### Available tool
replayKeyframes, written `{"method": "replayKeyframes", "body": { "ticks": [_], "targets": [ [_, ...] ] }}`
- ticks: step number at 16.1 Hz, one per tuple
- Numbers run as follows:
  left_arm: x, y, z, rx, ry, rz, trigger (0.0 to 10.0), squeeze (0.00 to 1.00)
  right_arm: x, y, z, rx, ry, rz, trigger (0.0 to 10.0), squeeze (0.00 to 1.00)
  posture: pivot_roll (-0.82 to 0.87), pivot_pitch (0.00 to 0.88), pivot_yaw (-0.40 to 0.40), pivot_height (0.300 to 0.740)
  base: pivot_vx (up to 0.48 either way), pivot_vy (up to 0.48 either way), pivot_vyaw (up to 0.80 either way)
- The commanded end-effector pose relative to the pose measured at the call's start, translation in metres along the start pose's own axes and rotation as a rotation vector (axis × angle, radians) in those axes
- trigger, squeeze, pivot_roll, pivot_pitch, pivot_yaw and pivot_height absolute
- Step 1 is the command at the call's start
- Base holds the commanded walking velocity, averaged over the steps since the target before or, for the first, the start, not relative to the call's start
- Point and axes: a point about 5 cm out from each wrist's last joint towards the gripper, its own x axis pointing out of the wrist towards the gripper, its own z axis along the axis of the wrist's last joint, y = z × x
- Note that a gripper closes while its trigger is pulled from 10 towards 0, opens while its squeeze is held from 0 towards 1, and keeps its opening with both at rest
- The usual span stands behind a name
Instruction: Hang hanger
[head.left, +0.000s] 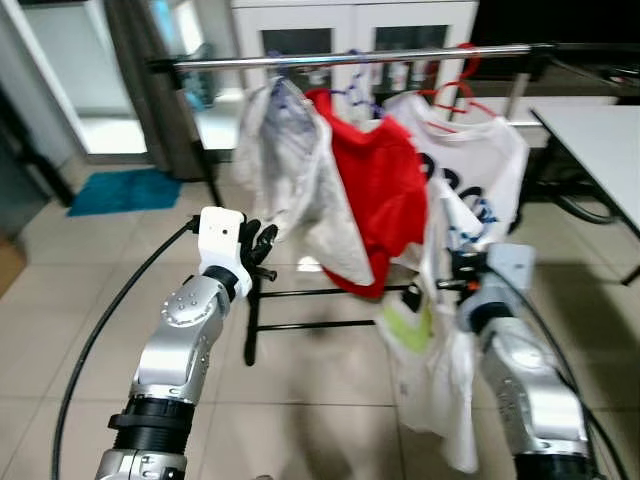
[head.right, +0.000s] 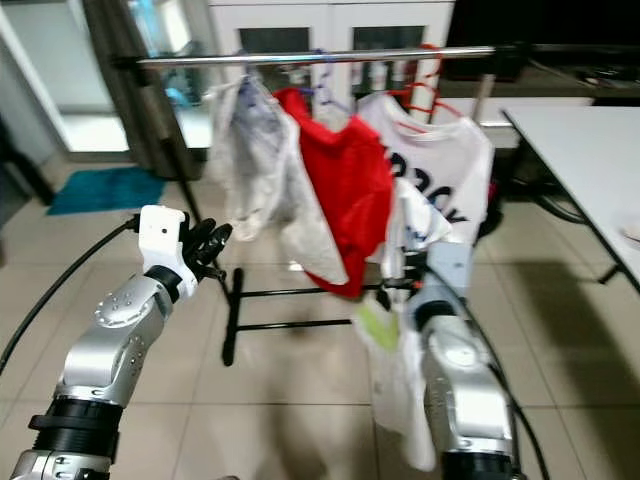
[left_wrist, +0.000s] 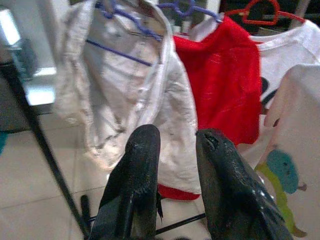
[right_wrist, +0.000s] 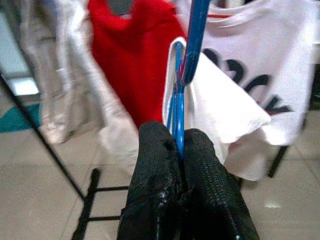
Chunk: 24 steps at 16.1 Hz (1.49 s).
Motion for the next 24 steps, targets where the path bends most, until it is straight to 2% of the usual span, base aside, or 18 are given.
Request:
{"method": "replayKeyframes", "body": {
  "ticks": [1,15,19,24],
  "targets": [
    [0.0019,0.0,0.0022,0.008,-0.003,-0.007,10.0,0.0,0.0029,0.0031,0.0104,-0.013,-0.051,0.016,10.0,0.0,-0.12,0.0,0.058,0.74,0.0,0.0,0.0],
    [0.0028,-0.0014,0.0025,0.031,-0.004,-0.025,10.0,0.0,0.0063,0.0046,0.0102,-0.035,-0.056,0.027,10.0,0.0,-0.11,0.0,0.053,0.74,0.0,-0.299,0.0],
    [0.0035,-0.0017,0.0017,0.036,0.001,-0.029,10.0,0.0,0.0076,0.0045,0.0106,-0.039,-0.061,0.018,10.0,0.0,-0.11,0.0,0.057,0.74,0.0,-0.381,0.37],
    [0.0048,-0.0018,0.0035,0.013,-0.008,-0.024,10.0,0.0,0.0079,0.0021,0.0098,-0.004,-0.066,0.002,10.0,0.0,-0.11,0.0,0.06,0.74,0.0,-0.207,0.0]
  ]
}}
